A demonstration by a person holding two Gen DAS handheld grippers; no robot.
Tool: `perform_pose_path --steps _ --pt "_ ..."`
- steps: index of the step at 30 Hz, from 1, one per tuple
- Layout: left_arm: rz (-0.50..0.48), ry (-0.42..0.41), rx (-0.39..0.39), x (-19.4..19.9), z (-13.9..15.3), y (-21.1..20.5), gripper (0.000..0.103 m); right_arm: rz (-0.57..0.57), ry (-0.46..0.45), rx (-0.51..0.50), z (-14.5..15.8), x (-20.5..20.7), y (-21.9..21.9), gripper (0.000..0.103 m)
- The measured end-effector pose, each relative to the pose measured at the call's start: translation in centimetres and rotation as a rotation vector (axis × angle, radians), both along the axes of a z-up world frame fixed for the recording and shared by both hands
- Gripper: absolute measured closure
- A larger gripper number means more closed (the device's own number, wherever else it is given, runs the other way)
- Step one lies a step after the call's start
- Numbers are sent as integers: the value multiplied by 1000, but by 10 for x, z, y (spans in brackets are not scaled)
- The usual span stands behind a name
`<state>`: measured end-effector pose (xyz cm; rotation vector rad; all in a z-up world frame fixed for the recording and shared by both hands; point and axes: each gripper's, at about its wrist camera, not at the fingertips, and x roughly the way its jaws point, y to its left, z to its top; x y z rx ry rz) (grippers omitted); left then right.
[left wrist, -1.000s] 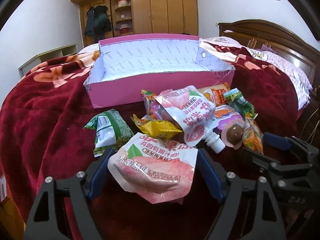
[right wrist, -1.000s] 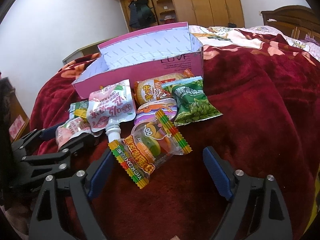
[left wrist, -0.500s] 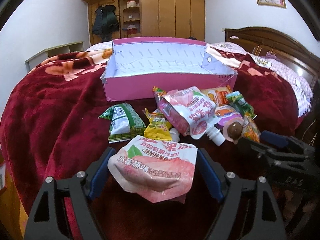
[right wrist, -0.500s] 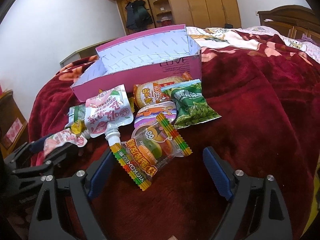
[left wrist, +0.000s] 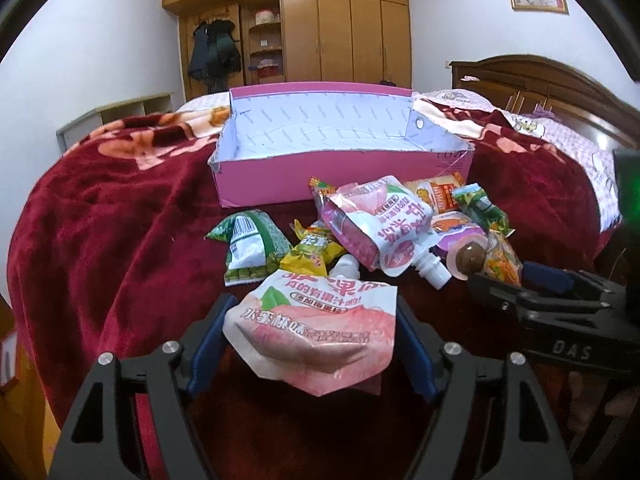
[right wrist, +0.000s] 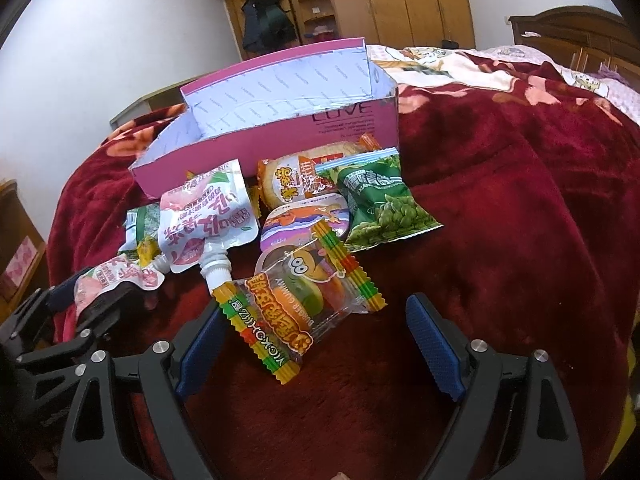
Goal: Organize snacks
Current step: 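Lift the pink pouch with the left tool while the right tool grasps the orange rainbow candy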
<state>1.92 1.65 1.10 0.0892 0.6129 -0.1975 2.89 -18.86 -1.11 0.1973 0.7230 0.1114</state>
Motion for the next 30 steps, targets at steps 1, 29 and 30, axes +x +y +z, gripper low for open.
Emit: perform_pose_path --steps 1,29,30 --pt "-8 5 -19 -2 2 2 24 0 1 1 0 0 0 13" --pt "14 -47 -126 -23 32 19 24 -45 12 83 7 0 -2 21" --pt "17 -50 -125 -24 32 20 24 -50 13 81 8 -1 -3 23"
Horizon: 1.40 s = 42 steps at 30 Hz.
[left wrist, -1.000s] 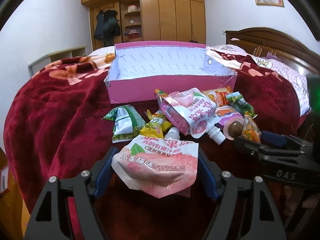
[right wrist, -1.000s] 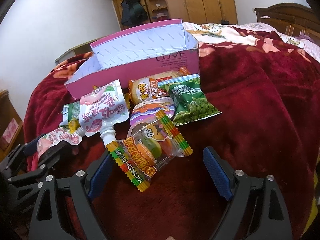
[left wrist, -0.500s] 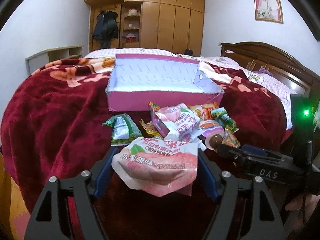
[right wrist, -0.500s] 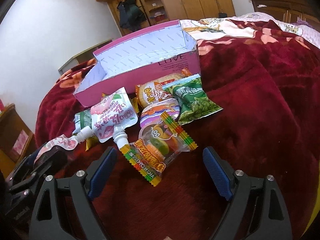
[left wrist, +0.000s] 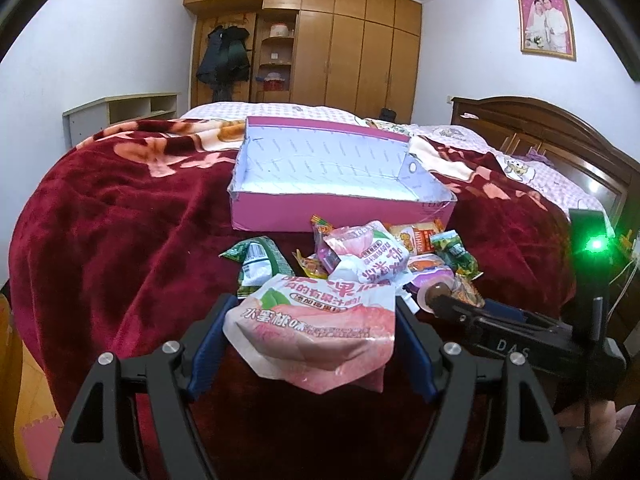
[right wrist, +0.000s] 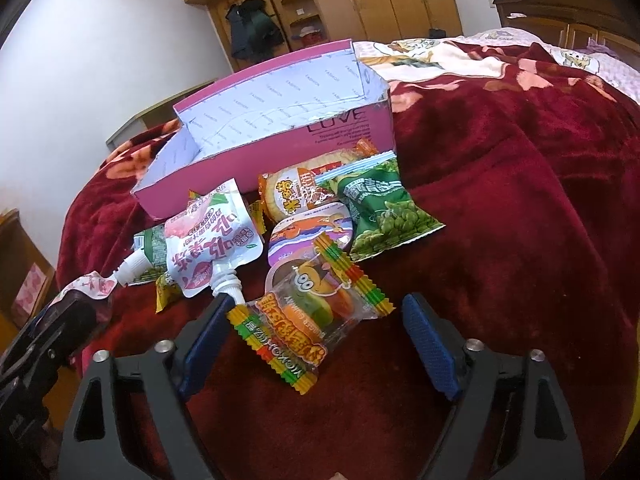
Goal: Organize snacks
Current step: 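Lift the pink pouch with the left tool while the right tool grasps the orange rainbow candy, then carry the pouch and candy into the pink box while opening both tools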
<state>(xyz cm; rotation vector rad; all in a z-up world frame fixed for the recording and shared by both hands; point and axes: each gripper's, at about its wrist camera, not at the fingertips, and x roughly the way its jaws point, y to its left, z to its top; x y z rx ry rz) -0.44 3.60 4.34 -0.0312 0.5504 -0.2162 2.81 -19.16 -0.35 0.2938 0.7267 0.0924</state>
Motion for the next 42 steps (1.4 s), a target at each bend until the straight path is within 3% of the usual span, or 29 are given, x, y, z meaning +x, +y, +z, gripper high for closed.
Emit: perform_pose_path --steps 12,24,42 --pt "5 4 -14 -3 0 1 24 3 -15 -1 2 -6 0 35" --pt "4 -7 -6 -2 6 1 24 31 -46 -13 7 -14 -1 54" --pt "18 -61 14 11 26 0 24 62 -128 -19 28 -25 -13 57"
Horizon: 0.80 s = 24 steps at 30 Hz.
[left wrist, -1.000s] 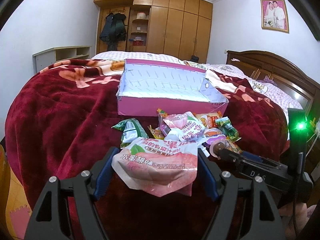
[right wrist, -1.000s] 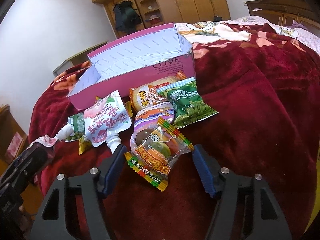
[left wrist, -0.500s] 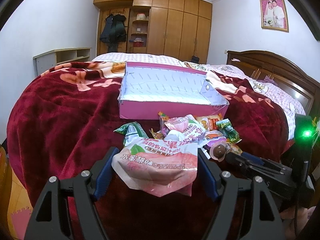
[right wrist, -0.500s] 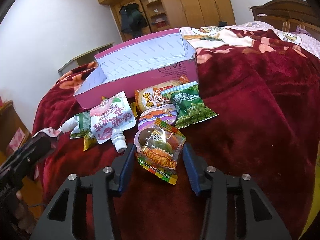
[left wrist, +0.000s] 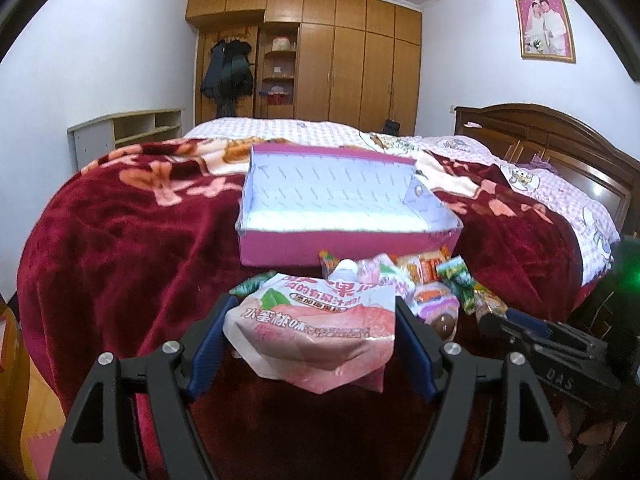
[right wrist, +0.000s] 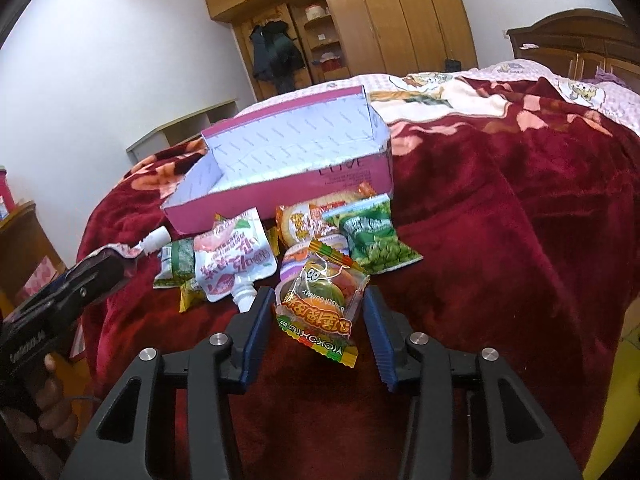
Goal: Organize snacks
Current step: 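Carry the pouch and candy into the pink box while opening both tools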
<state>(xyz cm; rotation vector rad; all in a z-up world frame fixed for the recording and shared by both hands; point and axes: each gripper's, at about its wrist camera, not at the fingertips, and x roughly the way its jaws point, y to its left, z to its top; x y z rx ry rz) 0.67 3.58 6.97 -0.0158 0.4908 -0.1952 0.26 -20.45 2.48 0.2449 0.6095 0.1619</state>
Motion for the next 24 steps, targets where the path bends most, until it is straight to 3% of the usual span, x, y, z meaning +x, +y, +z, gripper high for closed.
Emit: perform_pose_path --steps 12,24 --pt "3 -29 10 40 25 -6 24 60 -44 -11 26 11 2 57" --pt "14 -30 37 102 41 -11 24 85 -70 -36 50 62 3 57"
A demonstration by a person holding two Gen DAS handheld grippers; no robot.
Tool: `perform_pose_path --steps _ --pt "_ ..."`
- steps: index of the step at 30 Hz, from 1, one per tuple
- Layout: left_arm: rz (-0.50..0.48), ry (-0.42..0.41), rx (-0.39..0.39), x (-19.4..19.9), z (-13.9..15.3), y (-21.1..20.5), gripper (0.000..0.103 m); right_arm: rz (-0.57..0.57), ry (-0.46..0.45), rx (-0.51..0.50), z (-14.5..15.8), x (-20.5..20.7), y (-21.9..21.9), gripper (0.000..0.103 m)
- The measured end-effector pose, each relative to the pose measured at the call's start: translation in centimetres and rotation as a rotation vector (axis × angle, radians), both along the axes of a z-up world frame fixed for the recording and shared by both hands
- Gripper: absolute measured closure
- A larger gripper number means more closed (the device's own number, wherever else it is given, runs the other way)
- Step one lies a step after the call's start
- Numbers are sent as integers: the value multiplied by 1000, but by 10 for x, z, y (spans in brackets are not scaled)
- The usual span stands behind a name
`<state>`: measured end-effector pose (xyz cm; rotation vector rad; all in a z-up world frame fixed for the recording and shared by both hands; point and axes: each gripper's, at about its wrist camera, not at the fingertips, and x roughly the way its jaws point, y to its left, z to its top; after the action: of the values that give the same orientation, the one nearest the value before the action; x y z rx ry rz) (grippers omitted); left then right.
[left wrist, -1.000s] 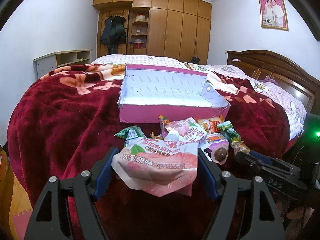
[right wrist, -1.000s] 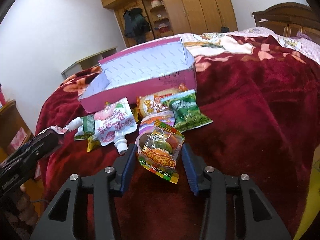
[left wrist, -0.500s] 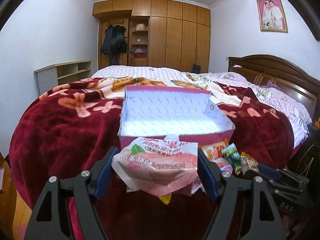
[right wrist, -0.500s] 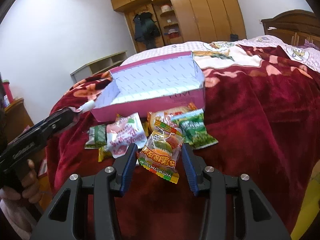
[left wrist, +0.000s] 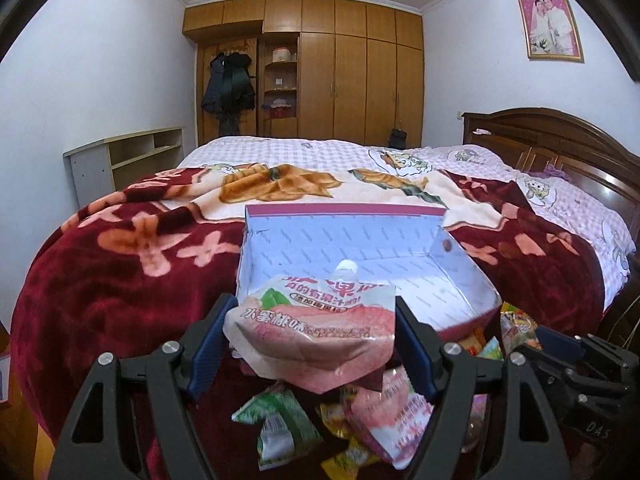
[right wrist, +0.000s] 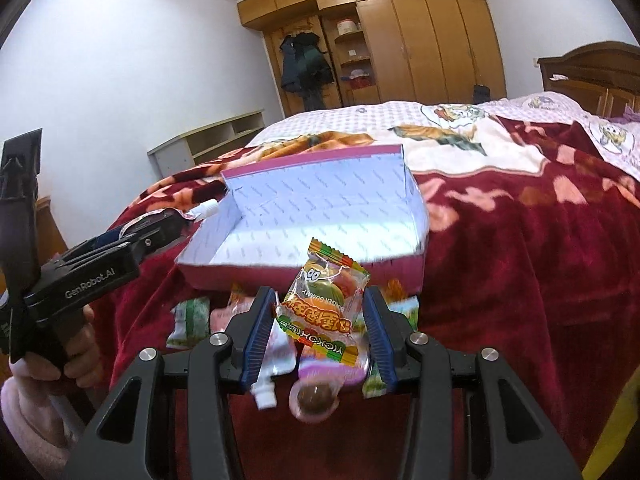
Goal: Organize snacks
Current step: 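Carry the pouch and candy into the pink box while opening both tools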
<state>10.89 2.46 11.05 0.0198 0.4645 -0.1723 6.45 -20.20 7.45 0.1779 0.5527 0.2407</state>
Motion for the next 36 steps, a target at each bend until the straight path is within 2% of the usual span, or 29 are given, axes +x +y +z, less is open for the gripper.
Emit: perform_pose_path --steps 5,10,18,27,36 --pt "-12 11 14 23 -1 -7 24 25 34 4 6 24 -2 57" --pt "-25 37 26 44 -6 -16 24 28 17 -23 10 41 -1 57" --pt "-17 89 46 81 -17 -24 24 15 36 7 6 81 -9 57" --pt "19 167 45 113 -42 -20 24 12 78 -8 -10 115 -11 57" --pt "22 209 59 124 -57 -22 23 15 117 -17 -25 128 -10 57"
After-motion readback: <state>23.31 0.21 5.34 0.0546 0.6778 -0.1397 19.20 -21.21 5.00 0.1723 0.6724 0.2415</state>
